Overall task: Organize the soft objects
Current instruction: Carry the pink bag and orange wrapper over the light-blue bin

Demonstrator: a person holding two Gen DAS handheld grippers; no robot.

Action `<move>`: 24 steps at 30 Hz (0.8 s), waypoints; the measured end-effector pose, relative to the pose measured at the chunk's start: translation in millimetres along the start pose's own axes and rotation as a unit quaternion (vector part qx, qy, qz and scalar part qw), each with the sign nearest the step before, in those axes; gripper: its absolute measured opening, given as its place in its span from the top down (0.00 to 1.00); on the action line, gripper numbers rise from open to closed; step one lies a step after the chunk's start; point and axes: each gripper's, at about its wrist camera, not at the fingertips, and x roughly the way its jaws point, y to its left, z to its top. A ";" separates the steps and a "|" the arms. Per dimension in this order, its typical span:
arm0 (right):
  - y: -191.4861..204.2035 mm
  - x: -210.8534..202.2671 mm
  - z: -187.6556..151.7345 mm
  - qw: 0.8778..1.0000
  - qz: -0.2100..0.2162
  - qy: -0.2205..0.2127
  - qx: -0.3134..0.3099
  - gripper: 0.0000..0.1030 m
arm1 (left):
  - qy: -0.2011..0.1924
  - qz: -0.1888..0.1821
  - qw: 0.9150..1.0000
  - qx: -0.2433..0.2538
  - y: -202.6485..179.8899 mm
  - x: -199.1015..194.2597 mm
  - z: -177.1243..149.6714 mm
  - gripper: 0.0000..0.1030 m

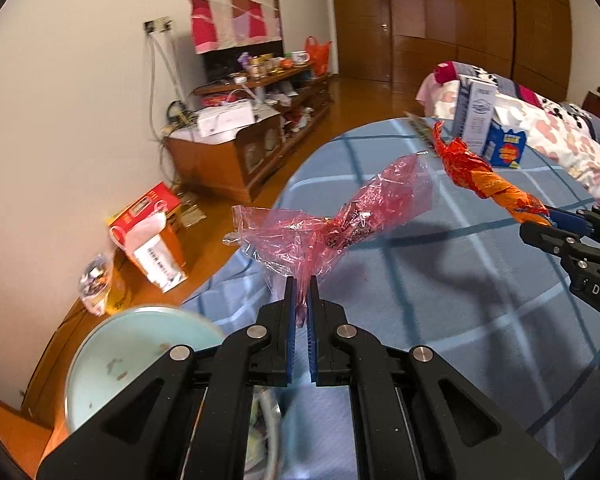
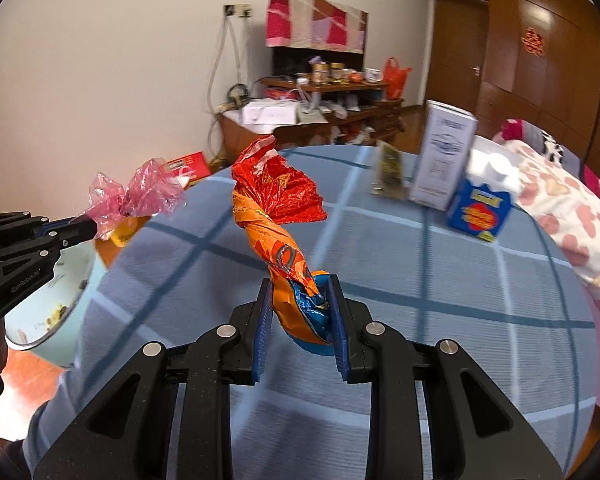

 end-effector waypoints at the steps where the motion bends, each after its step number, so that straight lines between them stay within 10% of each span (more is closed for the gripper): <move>1: 4.6 0.7 0.1 1.000 0.003 0.000 -0.003 0.74 | 0.000 0.003 1.000 -0.002 3.1 -1.3 -2.0 0.96; 24: 99.3 0.3 5.1 0.995 0.058 -0.006 -0.081 0.73 | 0.006 0.062 0.997 -0.047 75.3 -42.5 -47.9 0.96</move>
